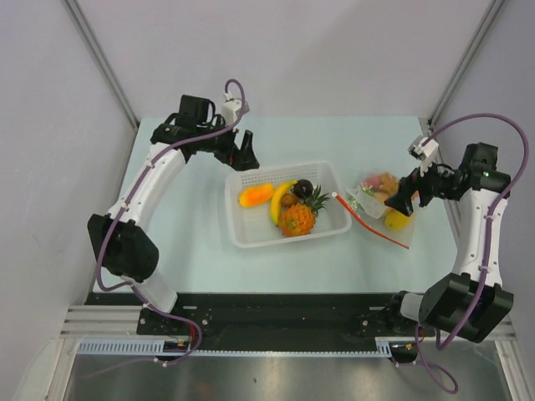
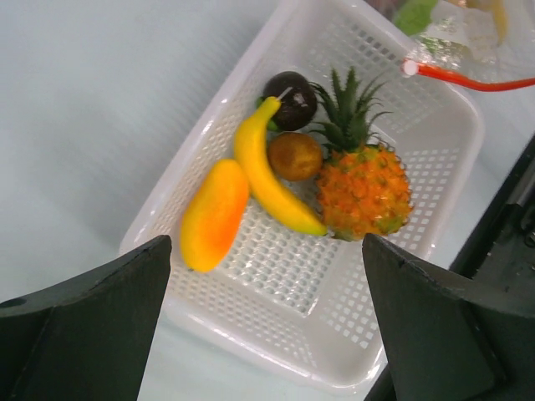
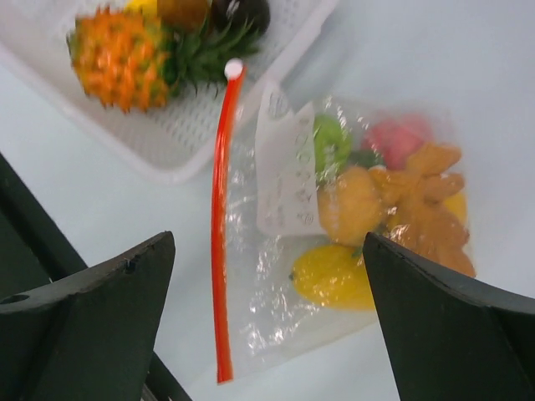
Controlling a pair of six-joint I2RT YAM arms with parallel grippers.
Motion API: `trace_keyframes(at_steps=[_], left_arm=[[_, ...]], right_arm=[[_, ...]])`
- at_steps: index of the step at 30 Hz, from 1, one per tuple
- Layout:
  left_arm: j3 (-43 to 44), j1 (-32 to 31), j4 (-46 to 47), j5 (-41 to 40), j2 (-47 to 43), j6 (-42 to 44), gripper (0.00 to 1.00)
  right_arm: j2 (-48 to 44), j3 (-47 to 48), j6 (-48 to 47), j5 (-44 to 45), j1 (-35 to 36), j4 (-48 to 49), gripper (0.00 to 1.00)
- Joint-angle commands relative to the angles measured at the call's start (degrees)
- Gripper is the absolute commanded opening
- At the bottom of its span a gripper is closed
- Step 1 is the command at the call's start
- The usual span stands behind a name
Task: Place the food in the zip-top bag and seal the zipper
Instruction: Reset both arms
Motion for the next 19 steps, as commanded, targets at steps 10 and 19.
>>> trace_keyframes(at_steps=[10,19], left_arm=[[-1.36,12.43,-5.45,-7.80,-4.56,-1.89,1.00],[-9.81,15.43,-0.09,-13.15,-7.46,-2.86,1.00]], right_arm=[[5.67,0.71,46.18,7.64,12.00,26.23,1.00],[11.99,1.93,53.21,10.63,13.32,32.91,1.00]])
